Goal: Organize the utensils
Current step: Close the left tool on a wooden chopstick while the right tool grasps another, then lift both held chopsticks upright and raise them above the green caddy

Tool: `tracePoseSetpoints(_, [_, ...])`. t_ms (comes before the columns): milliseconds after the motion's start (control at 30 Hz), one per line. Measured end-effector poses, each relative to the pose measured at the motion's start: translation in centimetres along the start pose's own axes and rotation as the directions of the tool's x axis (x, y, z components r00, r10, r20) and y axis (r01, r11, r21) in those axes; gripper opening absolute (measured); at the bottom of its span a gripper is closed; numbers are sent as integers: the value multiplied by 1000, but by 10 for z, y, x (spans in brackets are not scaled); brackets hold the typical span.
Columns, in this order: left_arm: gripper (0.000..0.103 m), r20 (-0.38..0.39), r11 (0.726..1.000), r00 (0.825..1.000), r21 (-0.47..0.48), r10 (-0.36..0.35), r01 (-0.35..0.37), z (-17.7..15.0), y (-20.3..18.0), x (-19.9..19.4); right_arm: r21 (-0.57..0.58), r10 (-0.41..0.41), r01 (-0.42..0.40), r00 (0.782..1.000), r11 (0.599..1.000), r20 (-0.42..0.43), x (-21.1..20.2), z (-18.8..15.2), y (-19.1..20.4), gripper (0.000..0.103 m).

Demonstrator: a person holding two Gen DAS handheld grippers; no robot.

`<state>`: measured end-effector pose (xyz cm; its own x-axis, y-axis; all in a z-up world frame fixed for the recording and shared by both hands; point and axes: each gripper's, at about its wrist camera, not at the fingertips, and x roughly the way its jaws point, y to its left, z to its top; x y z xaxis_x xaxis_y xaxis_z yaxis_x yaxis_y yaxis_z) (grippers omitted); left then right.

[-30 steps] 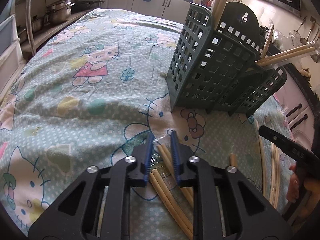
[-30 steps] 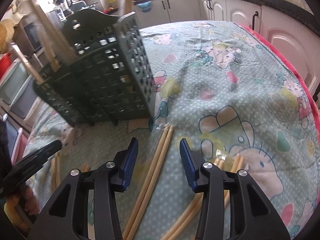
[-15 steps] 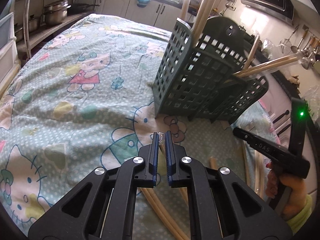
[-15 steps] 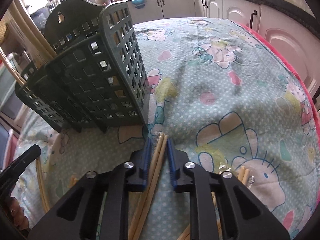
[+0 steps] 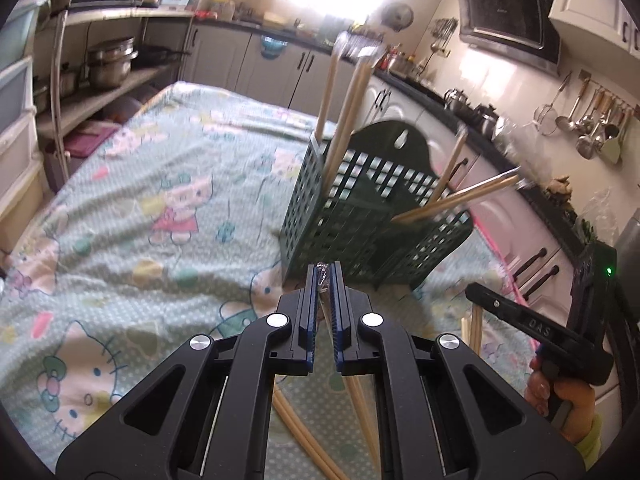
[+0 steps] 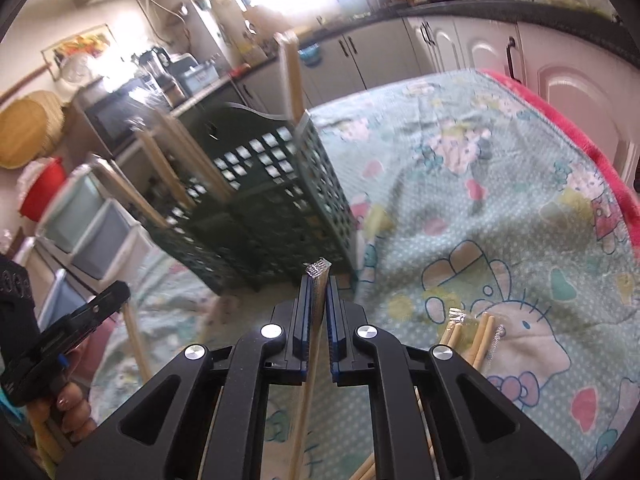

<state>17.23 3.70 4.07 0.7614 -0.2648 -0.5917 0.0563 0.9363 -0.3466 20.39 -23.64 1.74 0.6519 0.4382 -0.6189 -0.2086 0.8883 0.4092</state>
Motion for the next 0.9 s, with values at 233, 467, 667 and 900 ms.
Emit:
tracePoseSetpoints(233, [3,82,1000,997,29,-9,7,9,-15,-31,-25,54,-52,994,998,91,-41,-4,15,6])
tracePoseSetpoints(467, [3,116,999,993,40,-33,29,13,-24,-49,-59,74,-64,979,996,190,-81,-5,27,6])
tracePoseSetpoints(667, [3,151,998,987,53,-52,44,20,-34,-64,-71,62,-44,960,996,274,-106,-3,31,6])
tracePoseSetpoints(900, [3,180,995,981,77,-72,59,34,-45,-73,-95,43,-9,931,995,363,-128,7,37,6])
